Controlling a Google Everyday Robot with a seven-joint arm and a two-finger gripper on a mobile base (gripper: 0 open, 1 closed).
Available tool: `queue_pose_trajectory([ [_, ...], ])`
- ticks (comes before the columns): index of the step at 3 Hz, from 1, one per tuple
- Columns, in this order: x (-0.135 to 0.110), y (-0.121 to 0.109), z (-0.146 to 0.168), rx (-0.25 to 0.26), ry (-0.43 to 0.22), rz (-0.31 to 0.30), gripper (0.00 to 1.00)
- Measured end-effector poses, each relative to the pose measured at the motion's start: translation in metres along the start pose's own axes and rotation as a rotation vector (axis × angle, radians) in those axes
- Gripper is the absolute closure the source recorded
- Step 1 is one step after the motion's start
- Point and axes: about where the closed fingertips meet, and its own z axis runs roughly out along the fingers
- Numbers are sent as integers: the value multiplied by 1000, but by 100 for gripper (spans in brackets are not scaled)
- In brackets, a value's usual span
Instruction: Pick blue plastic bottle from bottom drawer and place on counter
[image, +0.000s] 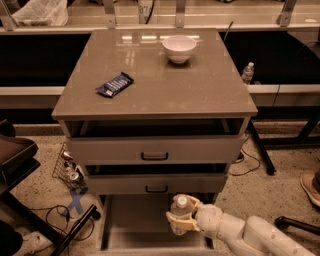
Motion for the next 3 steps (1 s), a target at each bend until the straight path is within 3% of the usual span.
queue_pose_trajectory([
  [1, -56, -3, -3, 42, 24, -43, 100],
  [2, -56, -3, -3, 42, 24, -43, 100],
  [3, -72, -9, -2, 82, 19, -25, 100],
])
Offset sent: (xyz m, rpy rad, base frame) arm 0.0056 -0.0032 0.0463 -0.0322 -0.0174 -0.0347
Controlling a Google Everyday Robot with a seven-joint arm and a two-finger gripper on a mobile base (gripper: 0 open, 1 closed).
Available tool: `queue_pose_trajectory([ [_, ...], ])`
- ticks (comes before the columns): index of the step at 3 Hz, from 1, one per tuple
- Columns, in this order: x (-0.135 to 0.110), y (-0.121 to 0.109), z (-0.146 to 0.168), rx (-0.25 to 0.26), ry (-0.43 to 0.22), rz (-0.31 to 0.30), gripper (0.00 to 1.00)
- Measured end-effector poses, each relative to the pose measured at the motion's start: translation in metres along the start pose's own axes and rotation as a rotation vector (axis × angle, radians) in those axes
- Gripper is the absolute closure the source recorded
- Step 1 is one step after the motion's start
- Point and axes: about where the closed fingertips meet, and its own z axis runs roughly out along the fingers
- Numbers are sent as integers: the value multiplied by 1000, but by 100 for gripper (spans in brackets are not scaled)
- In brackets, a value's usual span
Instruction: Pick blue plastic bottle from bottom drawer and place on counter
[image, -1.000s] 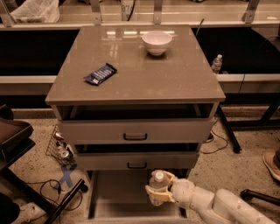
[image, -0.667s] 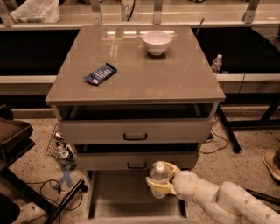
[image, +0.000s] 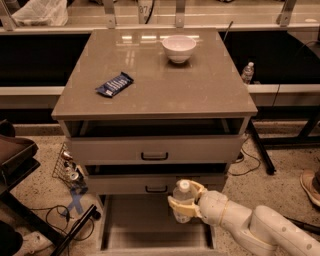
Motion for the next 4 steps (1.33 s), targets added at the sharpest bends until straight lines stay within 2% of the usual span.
queue_pose_trajectory([
  [1, -48, -12, -5, 55, -9, 31, 100],
  [2, -110, -30, -18, 110, -2, 46, 100],
  [3, -198, -58, -35, 180, 14, 11, 100],
  [4, -251, -77, -42, 219, 10, -18, 100],
])
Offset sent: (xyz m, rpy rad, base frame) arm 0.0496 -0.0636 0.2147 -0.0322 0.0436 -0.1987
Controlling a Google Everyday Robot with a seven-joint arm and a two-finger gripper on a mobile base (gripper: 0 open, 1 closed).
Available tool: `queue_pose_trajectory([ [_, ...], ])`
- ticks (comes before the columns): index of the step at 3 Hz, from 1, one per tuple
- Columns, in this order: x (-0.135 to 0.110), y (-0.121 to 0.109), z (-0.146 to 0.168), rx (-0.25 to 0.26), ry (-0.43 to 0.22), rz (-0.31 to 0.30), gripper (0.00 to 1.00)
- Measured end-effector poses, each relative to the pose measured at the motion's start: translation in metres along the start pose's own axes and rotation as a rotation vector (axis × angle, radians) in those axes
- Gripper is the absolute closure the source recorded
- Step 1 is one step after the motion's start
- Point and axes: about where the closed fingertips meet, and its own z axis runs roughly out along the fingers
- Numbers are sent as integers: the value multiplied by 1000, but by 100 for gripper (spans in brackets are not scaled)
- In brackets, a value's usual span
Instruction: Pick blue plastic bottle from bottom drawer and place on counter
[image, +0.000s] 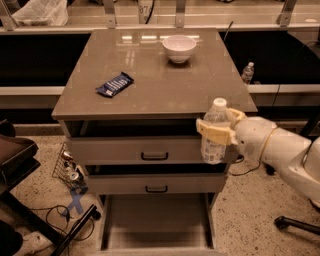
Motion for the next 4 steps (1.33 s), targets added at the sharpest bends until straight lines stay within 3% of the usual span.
queue_pose_trajectory([
  [2, -92, -24, 13, 43, -13, -67, 100],
  [3, -136, -45, 81, -5, -37, -100, 100],
  [4, -135, -45, 81, -4, -37, -100, 100],
])
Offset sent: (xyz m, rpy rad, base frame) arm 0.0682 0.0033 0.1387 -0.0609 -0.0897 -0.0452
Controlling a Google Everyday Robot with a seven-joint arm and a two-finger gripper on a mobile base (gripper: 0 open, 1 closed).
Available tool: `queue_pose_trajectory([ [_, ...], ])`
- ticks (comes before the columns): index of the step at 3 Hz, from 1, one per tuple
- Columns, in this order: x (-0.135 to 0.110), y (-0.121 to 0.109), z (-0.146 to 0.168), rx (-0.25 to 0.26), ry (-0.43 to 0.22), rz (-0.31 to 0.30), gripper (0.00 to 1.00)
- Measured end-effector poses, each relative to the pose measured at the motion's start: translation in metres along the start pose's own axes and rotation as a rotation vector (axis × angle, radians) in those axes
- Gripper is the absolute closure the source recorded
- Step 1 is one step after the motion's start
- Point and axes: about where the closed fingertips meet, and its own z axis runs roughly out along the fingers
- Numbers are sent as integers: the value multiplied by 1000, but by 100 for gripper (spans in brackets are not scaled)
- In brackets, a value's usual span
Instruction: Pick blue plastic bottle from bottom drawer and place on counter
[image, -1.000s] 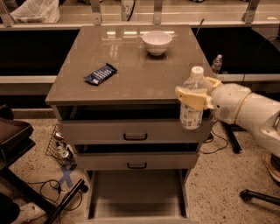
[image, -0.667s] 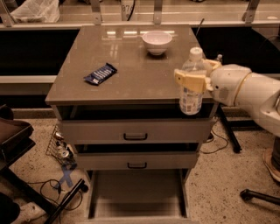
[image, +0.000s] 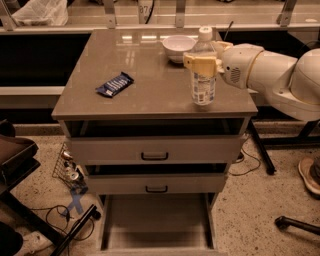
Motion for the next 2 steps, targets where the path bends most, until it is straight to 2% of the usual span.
queue_pose_trajectory([
  [1, 1, 0, 7, -4, -25, 33, 100],
  [2, -2, -14, 26, -14, -52, 77, 100],
])
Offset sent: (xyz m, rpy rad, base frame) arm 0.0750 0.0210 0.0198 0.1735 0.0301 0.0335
